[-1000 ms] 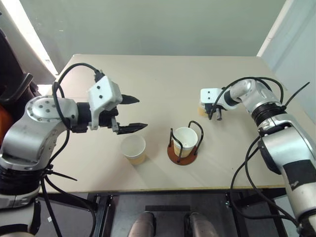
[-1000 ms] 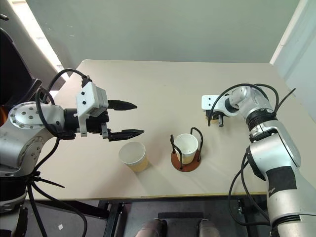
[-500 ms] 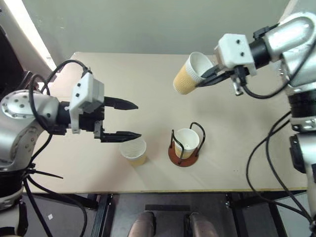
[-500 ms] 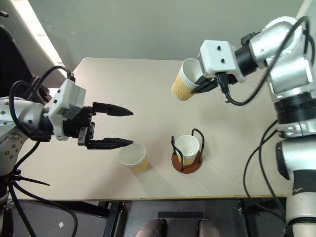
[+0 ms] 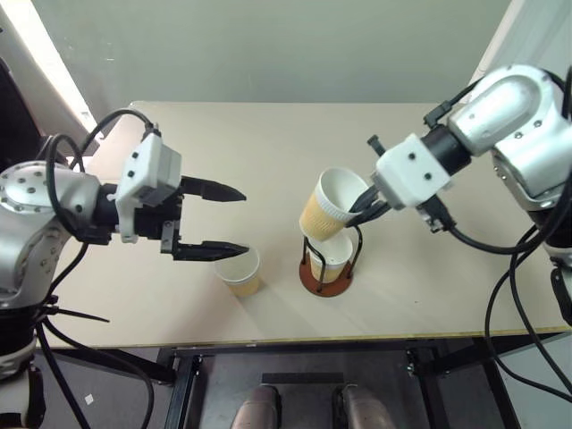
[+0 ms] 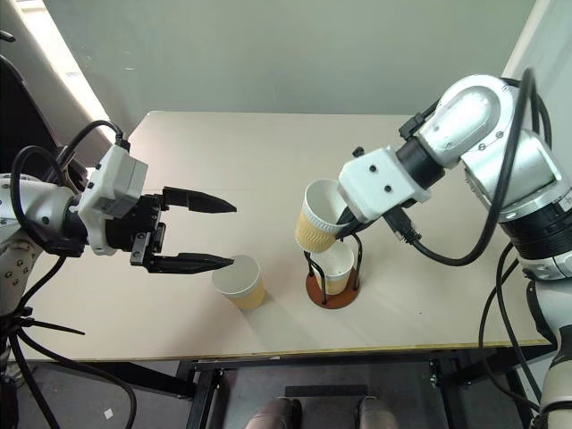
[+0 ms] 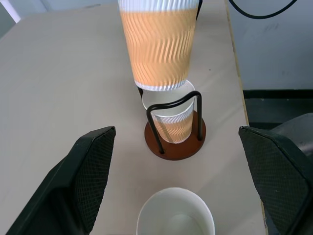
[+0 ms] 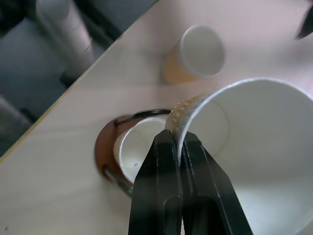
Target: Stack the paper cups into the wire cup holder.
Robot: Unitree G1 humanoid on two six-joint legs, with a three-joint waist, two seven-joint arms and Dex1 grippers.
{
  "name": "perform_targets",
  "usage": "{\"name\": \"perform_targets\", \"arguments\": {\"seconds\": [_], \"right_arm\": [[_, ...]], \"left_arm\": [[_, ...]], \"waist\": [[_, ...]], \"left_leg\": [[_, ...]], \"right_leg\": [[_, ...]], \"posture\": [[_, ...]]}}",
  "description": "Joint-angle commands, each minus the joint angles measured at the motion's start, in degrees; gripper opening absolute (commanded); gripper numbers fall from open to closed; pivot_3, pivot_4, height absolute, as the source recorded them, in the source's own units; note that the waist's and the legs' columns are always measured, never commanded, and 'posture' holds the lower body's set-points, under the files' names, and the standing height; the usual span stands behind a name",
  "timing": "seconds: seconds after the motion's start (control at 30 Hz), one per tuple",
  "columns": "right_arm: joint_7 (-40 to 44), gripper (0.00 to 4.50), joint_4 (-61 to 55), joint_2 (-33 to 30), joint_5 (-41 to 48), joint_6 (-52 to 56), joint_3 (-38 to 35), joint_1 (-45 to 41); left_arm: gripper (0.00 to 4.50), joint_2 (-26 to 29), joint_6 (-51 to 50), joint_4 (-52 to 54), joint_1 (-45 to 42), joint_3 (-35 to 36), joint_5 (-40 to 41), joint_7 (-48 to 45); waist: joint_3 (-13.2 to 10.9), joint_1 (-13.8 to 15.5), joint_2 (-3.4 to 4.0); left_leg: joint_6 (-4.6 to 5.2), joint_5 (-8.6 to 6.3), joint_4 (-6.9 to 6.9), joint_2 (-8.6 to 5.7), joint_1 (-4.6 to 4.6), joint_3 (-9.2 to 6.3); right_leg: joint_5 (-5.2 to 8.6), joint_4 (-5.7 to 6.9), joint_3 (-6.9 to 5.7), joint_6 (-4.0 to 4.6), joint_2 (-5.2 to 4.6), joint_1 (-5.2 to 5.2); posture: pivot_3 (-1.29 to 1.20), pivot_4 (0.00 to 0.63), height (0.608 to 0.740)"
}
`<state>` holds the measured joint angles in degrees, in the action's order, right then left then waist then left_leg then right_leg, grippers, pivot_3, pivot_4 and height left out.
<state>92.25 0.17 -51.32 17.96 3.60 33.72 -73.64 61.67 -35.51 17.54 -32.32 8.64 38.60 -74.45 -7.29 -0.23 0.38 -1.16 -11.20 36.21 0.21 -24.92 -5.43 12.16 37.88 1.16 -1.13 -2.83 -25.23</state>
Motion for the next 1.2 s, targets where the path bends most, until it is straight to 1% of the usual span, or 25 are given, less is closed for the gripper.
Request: {"name": "perform_targets", "arguments": {"seconds": [0.03,0.13,0.4,0.6,0.73,0.83,0.97,1.1,1.2], "right_arm": [[0.25,0.03,0.78,-0.77,-1.54,-2.64,0.65,-0.41],[0.25,0.03,1.43,-1.47,-3.21,-5.25,1.68,0.27],[0.25,0.03,0.39,-3.5,-1.37,-7.19,3.82,0.78],[0.25,0.03,0.97,-2.9,-2.21,-8.6,3.58,1.13],[0.25,0.03,0.44,-3.65,-2.05,-8.61,5.03,1.08],[0.25,0.55,0.85,-3.52,-2.35,-8.91,5.21,1.02],[0.25,1.85,0.67,-3.31,-2.37,-8.5,5.26,1.12],[0.25,3.16,1.63,-2.18,-3.57,-7.83,3.75,1.11],[-1.24,4.17,5.12,0.41,-3.52,-3.19,-1.86,1.2]], "left_arm": [[4.34,0.69,0.9,1.05,0.4,1.49,-0.22,0.48],[4.34,1.37,1.59,0.09,1.27,1.93,-1.65,0.87],[4.34,1.26,1.77,0.5,1.57,1.97,-1.38,1.02],[4.34,1.3,2.45,0.46,2.64,1.69,-2.96,2.15],[4.34,1.07,2.66,0.61,2.82,1.83,-3.23,2.47],[4.34,1.11,2.88,0.54,2.73,1.52,-3.35,2.67],[4.34,1.16,3.03,0.4,2.38,1.32,-3.29,2.5],[4.34,1.53,3.91,-1.11,1.21,0.25,-4.36,1.71],[4.34,2.34,6.98,-6.04,-2.83,-3.31,-8.52,-0.67]], "waist": [[0.0,0.01,-0.01],[0.01,0.02,-0.01],[0.01,0.05,-0.01],[0.01,0.04,-0.01],[0.02,0.03,-0.03],[0.02,0.04,-0.03],[0.02,0.04,-0.03],[0.02,0.05,-0.03],[0.02,0.07,-0.03]], "left_leg": [[0.0,0.0,0.0,0.0,0.0,0.0],[0.01,-0.01,0.0,0.0,0.0,0.0],[0.0,-0.06,-0.02,0.0,-0.03,0.0],[0.0,-0.06,-0.02,0.0,-0.02,0.0],[0.0,-0.06,-0.02,0.01,-0.02,0.0],[0.0,-0.06,-0.02,0.01,-0.03,0.0],[0.0,-0.06,-0.02,0.01,-0.03,0.0],[0.0,-0.06,-0.02,0.01,-0.03,0.0],[0.0,-0.05,-0.01,0.01,-0.02,0.0]], "right_leg": [[0.0,0.01,0.0,0.01,0.0,0.0],[0.01,0.01,0.0,0.02,0.0,0.0],[0.05,0.0,-0.01,0.07,0.0,-0.01],[0.05,0.01,-0.01,0.07,0.0,-0.01],[0.05,0.01,-0.01,0.08,0.0,-0.01],[0.05,0.0,-0.01,0.08,0.0,-0.01],[0.05,0.0,-0.01,0.08,0.0,-0.02],[0.05,0.0,-0.01,0.08,0.0,-0.01],[0.05,0.02,-0.01,0.08,0.0,-0.02]], "posture": [[0.0,0.15,0.74],[0.0,0.15,0.74],[0.0,0.15,0.74],[0.0,0.15,0.74],[0.0,0.15,0.74],[0.0,0.15,0.74],[0.0,0.15,0.74],[0.0,0.15,0.74],[0.0,0.15,0.74]]}}
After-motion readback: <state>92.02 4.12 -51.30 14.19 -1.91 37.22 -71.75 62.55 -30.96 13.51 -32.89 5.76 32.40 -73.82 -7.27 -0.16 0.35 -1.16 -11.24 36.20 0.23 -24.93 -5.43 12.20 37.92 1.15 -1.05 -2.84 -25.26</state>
